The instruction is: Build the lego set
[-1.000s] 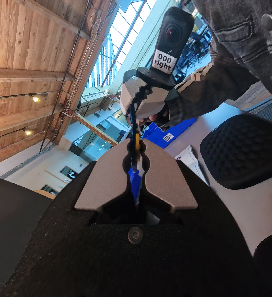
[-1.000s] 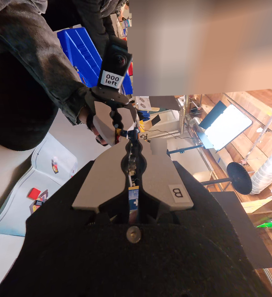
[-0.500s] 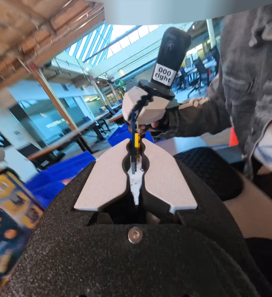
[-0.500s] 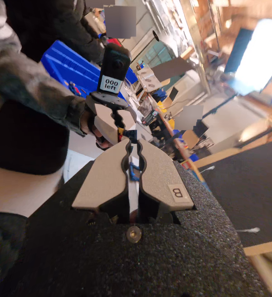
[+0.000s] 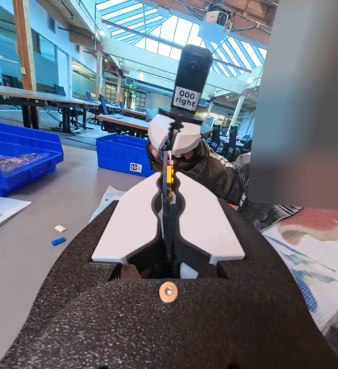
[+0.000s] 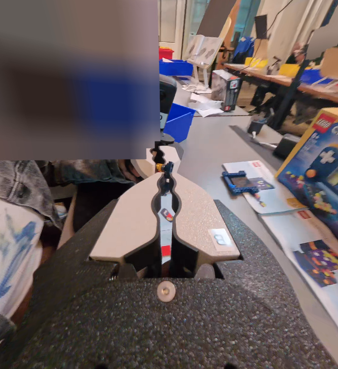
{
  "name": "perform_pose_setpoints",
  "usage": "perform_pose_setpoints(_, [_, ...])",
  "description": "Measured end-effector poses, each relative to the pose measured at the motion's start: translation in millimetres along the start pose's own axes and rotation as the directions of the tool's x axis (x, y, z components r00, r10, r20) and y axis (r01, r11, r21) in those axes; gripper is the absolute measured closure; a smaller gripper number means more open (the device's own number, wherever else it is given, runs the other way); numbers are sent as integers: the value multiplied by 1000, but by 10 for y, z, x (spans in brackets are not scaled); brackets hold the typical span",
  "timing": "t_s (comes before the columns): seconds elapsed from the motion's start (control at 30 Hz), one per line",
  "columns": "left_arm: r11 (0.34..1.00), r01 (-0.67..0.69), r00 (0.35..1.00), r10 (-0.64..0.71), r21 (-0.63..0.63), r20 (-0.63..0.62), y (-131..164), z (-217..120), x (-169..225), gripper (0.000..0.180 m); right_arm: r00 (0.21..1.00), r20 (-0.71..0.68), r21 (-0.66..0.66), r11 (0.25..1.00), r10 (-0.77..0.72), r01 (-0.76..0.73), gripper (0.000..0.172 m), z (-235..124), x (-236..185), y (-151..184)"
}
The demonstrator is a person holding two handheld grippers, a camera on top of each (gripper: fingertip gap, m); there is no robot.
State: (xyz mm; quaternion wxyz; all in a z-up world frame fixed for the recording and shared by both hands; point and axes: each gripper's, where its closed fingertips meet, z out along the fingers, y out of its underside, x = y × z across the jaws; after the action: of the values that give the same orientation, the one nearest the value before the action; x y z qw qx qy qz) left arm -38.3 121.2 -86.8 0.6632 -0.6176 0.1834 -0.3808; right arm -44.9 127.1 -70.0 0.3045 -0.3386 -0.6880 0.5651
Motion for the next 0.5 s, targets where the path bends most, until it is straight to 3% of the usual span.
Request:
perform_pose_setpoints(0.23, [993,115,990,-112,23,-91,13,15,56,172,963,157,14,975,218,-223,168,-29,-47,18])
perform_pose_setpoints(0.5, [987,161,979,-157,18,-126,30,21,77,172,914,299,-3,958,275,-287,161,-64,-124,11])
